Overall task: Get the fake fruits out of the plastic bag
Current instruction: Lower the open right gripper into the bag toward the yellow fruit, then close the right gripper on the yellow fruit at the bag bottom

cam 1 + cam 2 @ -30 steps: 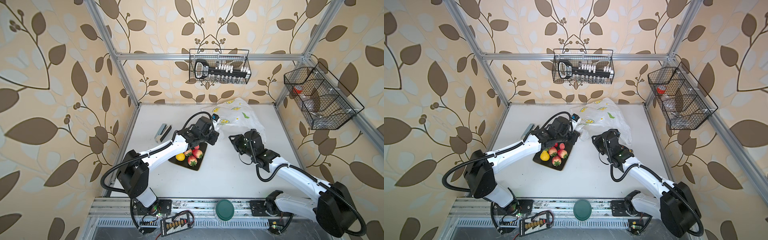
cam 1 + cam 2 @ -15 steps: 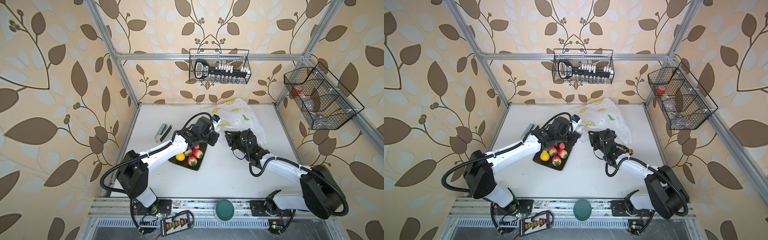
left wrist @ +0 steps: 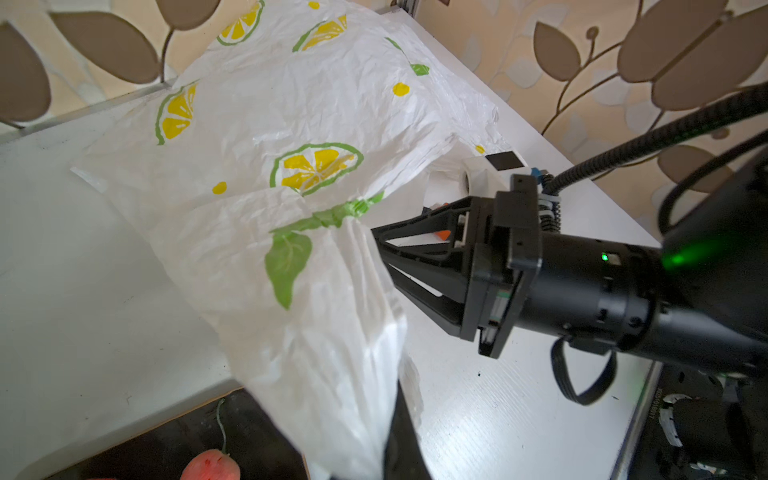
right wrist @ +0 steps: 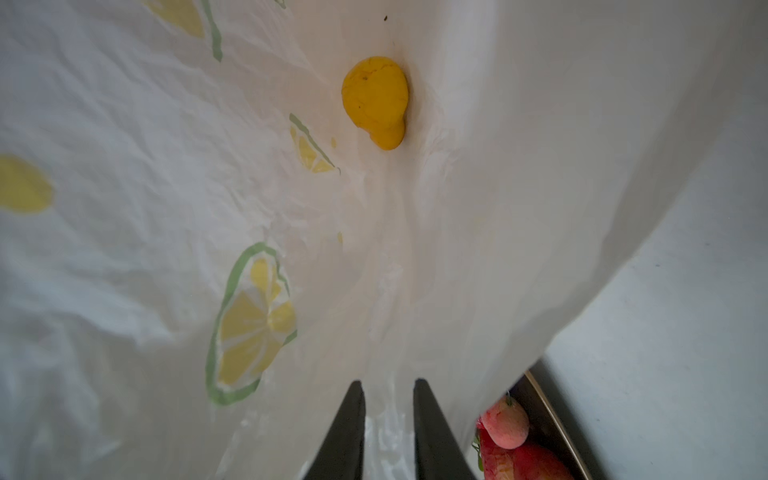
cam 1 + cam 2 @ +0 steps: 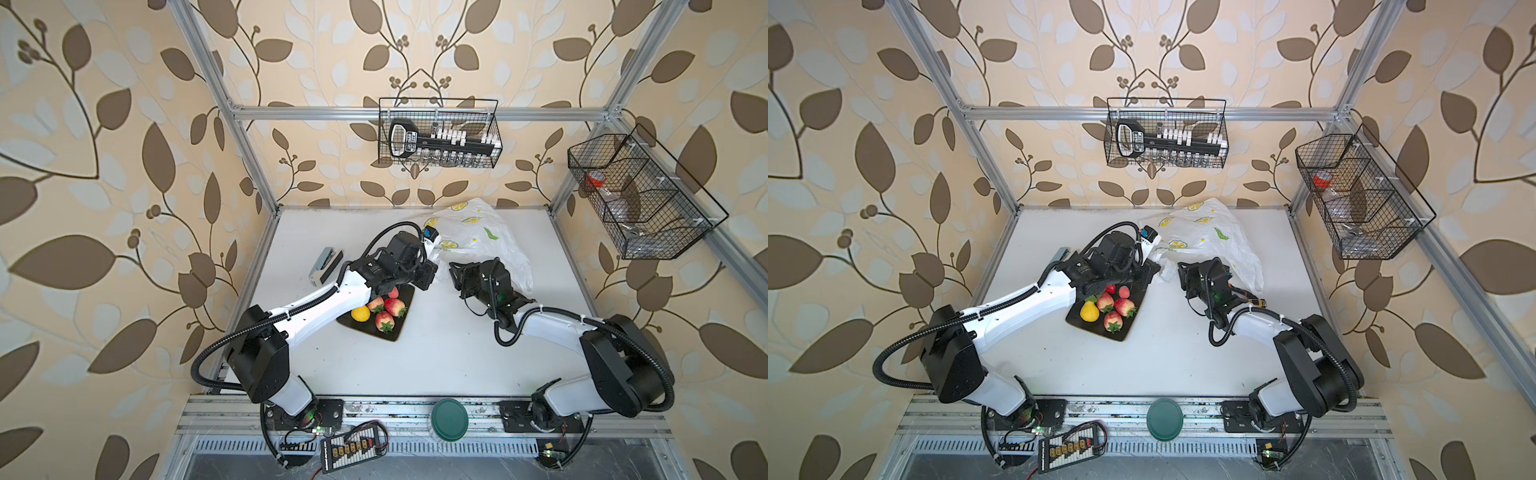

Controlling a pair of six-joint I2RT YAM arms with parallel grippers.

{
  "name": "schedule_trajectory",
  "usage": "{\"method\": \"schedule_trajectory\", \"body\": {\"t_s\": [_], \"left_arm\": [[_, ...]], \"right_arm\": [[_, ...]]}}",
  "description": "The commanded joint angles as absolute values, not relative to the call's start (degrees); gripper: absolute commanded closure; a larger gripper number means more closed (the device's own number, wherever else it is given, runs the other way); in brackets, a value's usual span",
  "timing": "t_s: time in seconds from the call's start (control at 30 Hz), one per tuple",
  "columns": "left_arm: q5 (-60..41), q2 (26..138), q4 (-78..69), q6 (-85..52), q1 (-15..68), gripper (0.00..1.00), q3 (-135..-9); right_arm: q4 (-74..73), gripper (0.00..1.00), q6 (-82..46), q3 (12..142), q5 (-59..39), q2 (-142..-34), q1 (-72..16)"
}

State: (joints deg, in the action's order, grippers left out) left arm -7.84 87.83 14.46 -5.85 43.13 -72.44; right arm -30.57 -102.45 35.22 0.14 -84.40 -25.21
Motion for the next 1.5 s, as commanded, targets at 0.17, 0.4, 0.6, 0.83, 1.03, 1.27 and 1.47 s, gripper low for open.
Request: {"method": "schedule_trajectory", "body": {"t_s": [0.17, 0.4, 0.6, 0.83, 1.03, 1.27, 1.47], "left_arm": [[-12.38, 83.76, 14.06, -2.93, 43.1, 1.0, -69.8], [-16.13, 84.14, 12.69, -2.77, 43.09, 1.0, -69.45], [-17.54, 84.88, 11.01, -3.94, 43.09, 1.0, -69.47], [-19.82, 85.55, 10.36, -3.7, 43.09, 1.0, -70.65], [-23.11, 84.9, 11.07, -2.55, 43.07, 1.0, -69.99], [-26.98, 85.67, 9.15, -2.91, 43.07, 1.0, -70.72], [-29.8, 87.08, 8.7, -2.32, 43.07, 1.0, -72.06]], "right_arm": [[-34.76, 0.78, -117.11, 38.93, -4.09, -88.46, -22.42], [-36.03, 0.74, -116.22, 44.47, -4.06, -95.89, -22.08], [-38.54, 0.53, -115.98, 49.54, -4.04, -103.91, -22.16], [-40.61, 0.34, -114.67, 54.79, -4.36, -111.92, -22.06], [-37.91, 0.24, -112.35, 59.79, -4.83, -117.03, -21.91], [-33.47, 0.2, -110.47, 66.36, -5.86, -122.62, -21.93], [-25.08, 0.18, -105.53, 75.97, -10.59, -127.72, -22.34]]}}
